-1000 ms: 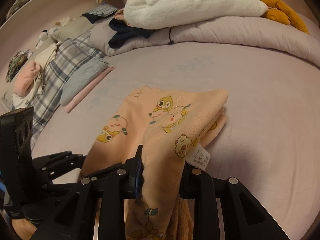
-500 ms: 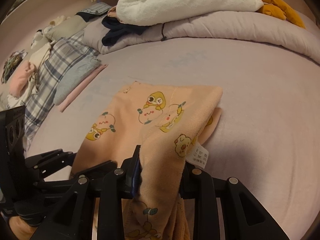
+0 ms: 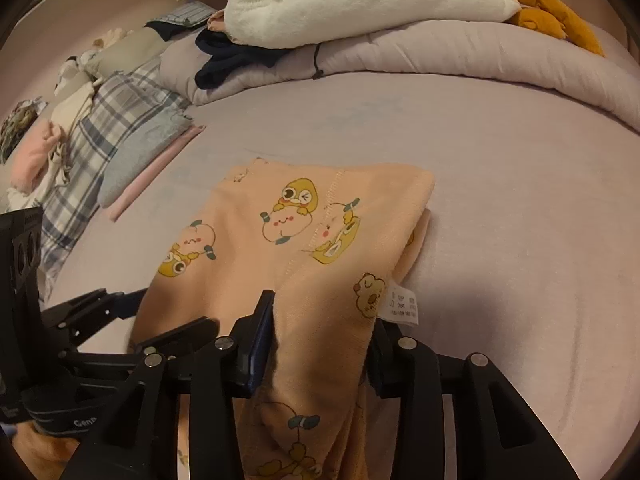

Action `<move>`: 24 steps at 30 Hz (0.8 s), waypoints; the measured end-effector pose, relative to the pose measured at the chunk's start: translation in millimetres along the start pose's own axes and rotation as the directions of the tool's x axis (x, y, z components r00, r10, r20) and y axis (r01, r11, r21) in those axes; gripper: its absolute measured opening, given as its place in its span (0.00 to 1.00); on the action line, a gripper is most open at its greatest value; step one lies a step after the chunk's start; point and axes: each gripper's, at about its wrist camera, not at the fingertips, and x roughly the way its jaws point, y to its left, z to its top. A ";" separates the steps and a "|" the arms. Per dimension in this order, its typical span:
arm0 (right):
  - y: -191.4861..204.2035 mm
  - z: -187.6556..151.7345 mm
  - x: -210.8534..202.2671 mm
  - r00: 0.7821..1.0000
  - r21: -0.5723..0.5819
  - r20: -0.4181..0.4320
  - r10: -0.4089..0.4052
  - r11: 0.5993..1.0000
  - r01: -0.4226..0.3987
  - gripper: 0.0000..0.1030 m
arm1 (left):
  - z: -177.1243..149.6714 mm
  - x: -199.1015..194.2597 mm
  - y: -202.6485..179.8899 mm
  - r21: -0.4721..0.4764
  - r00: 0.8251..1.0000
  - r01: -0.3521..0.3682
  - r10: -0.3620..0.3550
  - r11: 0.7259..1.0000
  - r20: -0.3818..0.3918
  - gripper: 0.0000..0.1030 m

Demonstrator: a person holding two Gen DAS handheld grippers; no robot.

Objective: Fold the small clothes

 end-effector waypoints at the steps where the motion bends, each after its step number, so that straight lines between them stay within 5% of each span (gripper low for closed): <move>1: -0.4 -0.1 -0.1 1.000 0.000 0.000 -0.001 1.000 0.001 0.38 | -0.4 -0.1 -0.4 -0.001 1.000 -0.001 0.001 1.000 0.000 0.71; 24: -4.6 -3.4 -4.0 1.000 0.018 0.004 -0.022 1.000 0.022 0.48 | -1.5 0.9 6.3 -0.029 1.000 -0.024 0.023 0.999 -0.016 0.86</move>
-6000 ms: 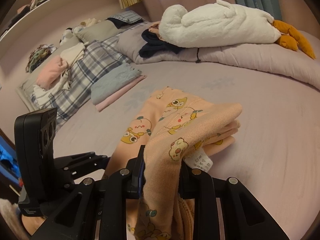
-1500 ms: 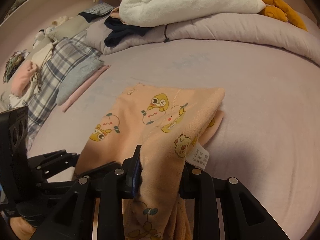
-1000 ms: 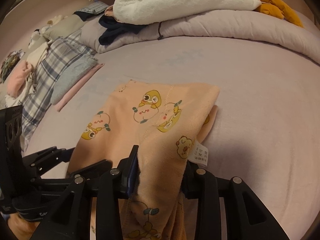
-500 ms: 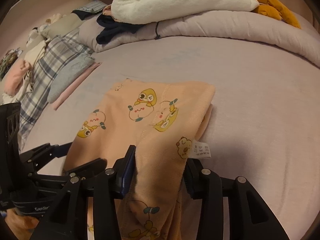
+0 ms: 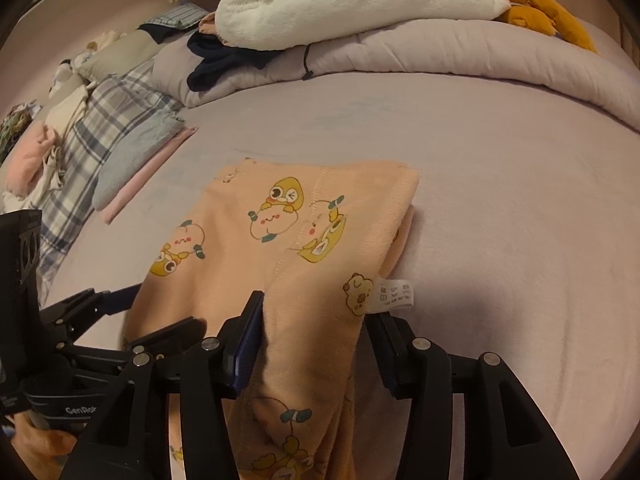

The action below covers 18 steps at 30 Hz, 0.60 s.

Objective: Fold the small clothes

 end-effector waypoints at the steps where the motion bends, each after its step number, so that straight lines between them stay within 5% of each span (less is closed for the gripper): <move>1: 0.1 0.0 0.0 1.000 0.001 0.000 0.000 1.000 0.000 0.48 | 0.0 0.0 -0.1 -0.001 1.000 0.000 0.000 1.000 0.000 0.87; 18: -5.3 -3.0 -3.9 1.000 0.012 0.003 -0.007 1.000 0.007 0.49 | -0.9 -1.0 2.1 -0.018 1.000 -0.004 0.003 1.000 -0.017 0.90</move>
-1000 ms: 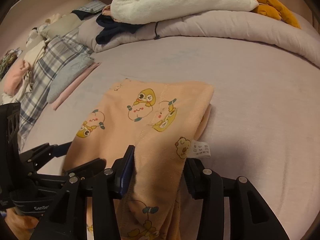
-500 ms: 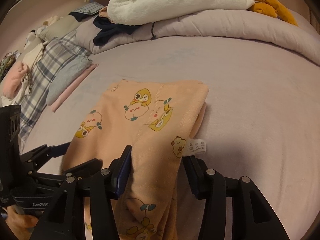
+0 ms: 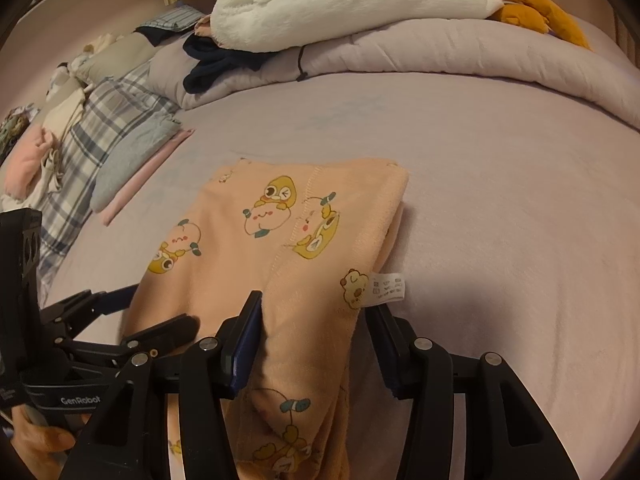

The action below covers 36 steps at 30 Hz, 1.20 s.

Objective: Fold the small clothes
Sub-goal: 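Lay the folded end down and open the right gripper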

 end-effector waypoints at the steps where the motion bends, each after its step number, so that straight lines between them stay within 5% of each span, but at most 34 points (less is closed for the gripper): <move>1: -0.8 -0.2 -0.4 1.000 0.002 0.000 0.000 1.000 0.000 0.49 | 0.0 -0.2 0.1 0.000 1.000 -0.005 0.005 1.000 -0.001 0.93; 4: -1.1 -1.2 -1.9 1.000 0.004 0.001 -0.004 1.000 0.004 0.49 | 0.0 0.7 0.8 0.005 1.000 -0.028 0.028 1.000 -0.003 0.99; 36: -13.1 -13.5 -15.1 1.000 0.030 0.005 -0.012 0.999 0.012 0.51 | -0.6 8.2 5.5 -0.075 0.998 0.007 -0.012 0.997 -0.063 1.00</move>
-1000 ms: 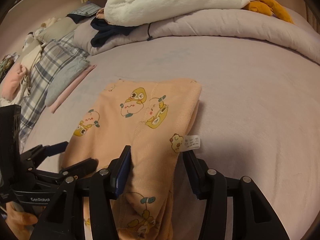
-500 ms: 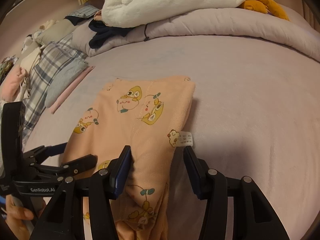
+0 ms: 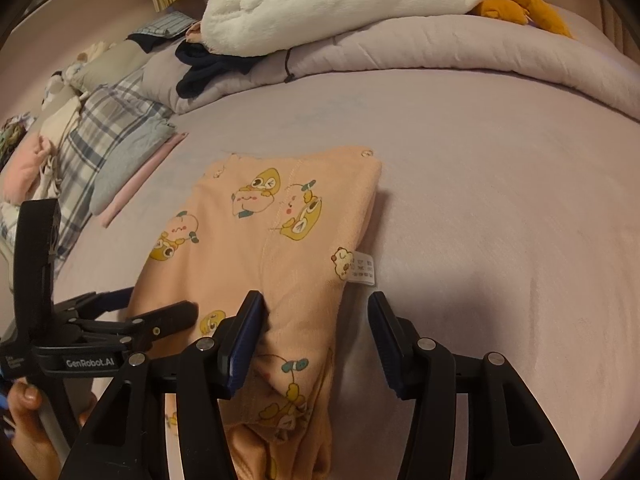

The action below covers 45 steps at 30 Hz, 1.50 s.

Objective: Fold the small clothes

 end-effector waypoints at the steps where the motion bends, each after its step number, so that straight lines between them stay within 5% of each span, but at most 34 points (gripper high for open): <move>1: 0.0 0.6 0.6 1.000 -0.001 0.000 0.001 1.000 -0.001 0.51 | -0.6 -0.2 -0.7 0.004 1.000 -0.004 0.004 1.000 0.002 1.00; 21: -10.0 -1.4 -16.6 0.999 0.007 0.015 -0.044 0.999 0.044 0.52 | -5.2 -11.1 -4.2 0.011 0.999 -0.034 0.034 0.999 -0.006 1.00; 37: 18.6 -25.7 -63.4 0.995 -0.039 0.058 -0.078 0.996 0.081 0.52 | -43.1 -64.4 -15.5 0.059 0.990 -0.132 0.130 0.989 0.048 1.00; 45: 36.3 -38.0 -87.5 0.991 -0.061 0.096 -0.088 0.994 0.094 0.63 | -62.9 -101.5 -15.7 0.053 0.982 -0.168 0.163 0.984 0.098 1.00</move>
